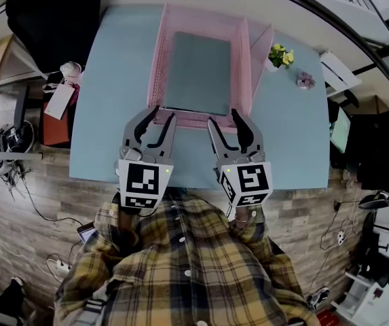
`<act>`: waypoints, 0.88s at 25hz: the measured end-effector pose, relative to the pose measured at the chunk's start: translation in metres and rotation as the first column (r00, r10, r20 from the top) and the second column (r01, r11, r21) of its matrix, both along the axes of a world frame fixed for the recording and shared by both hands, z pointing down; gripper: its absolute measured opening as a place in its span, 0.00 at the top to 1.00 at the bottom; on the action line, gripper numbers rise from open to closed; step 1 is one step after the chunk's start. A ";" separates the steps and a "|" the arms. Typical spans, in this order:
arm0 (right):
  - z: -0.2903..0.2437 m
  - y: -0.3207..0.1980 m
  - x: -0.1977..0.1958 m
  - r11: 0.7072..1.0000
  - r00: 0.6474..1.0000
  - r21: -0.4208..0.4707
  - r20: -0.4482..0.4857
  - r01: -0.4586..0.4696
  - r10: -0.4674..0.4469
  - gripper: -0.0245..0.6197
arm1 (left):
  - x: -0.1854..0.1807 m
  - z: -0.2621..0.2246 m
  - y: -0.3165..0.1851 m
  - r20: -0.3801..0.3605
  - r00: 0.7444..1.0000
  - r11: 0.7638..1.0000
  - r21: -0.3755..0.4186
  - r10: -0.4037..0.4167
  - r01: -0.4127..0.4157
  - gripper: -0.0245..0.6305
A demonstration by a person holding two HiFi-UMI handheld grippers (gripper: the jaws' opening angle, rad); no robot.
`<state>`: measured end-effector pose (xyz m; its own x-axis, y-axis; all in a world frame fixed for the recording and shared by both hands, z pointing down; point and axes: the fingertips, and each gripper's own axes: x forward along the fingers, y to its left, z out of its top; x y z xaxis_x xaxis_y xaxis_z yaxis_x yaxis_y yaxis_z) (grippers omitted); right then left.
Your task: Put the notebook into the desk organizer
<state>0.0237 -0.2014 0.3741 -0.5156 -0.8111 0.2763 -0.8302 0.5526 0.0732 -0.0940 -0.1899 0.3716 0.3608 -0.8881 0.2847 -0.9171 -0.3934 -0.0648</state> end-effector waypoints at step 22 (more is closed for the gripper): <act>0.009 0.069 0.046 0.995 0.988 -0.090 0.153 0.044 -0.029 0.64 | 0.020 0.008 0.071 -0.176 0.980 0.990 -0.093 0.090 -0.108 0.80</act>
